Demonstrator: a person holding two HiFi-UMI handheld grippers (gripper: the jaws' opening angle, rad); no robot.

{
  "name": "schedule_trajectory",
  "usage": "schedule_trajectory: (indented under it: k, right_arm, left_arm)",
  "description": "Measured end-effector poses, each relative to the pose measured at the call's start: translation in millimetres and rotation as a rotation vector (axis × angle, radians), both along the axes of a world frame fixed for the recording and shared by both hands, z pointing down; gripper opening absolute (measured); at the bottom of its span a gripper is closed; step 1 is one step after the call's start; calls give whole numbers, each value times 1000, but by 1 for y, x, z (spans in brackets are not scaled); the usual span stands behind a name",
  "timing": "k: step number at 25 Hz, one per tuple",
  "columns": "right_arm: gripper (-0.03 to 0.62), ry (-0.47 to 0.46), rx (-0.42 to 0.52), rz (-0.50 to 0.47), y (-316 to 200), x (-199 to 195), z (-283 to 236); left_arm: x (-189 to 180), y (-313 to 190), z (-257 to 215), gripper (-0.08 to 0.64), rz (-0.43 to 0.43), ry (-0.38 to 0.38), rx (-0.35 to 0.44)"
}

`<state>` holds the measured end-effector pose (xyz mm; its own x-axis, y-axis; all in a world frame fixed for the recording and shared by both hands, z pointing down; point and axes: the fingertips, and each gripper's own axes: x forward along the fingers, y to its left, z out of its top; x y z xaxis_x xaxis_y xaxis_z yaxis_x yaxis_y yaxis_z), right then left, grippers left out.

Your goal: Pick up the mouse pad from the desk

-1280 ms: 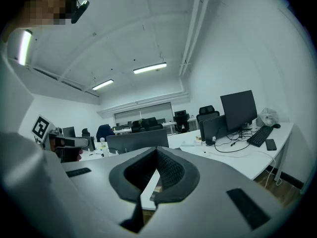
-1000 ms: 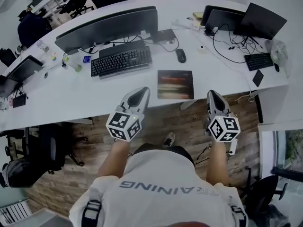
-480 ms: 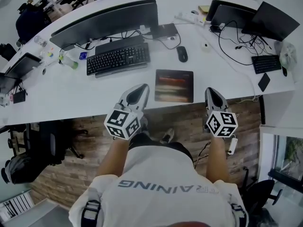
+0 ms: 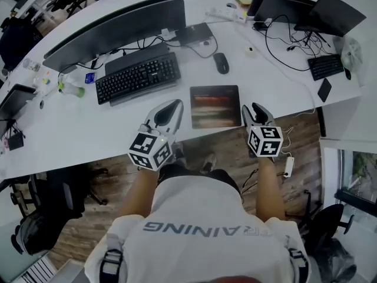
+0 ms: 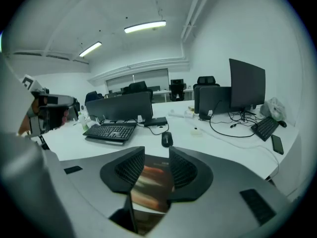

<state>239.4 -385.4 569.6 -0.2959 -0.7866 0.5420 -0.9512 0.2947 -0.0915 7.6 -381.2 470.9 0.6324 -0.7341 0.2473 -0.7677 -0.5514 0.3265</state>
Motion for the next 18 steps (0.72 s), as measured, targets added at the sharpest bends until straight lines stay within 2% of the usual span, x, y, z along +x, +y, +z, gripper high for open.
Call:
schedule_trajectory:
  k: [2, 7, 14, 18]
  right_arm:
    - [216, 42, -54, -19, -4, -6, 25]
    - [331, 118, -187, -38, -8, -14, 92]
    - [396, 150, -363, -46, -7, -15, 178]
    - [419, 151, -422, -19, -7, -14, 201]
  left_arm:
    - [-3, -4, 4, 37, 8, -2, -9]
    - [-11, -7, 16, 37, 18, -11, -40]
    - [-15, -9, 32, 37, 18, -26, -79]
    - [-14, -11, 39, 37, 17, -34, -93]
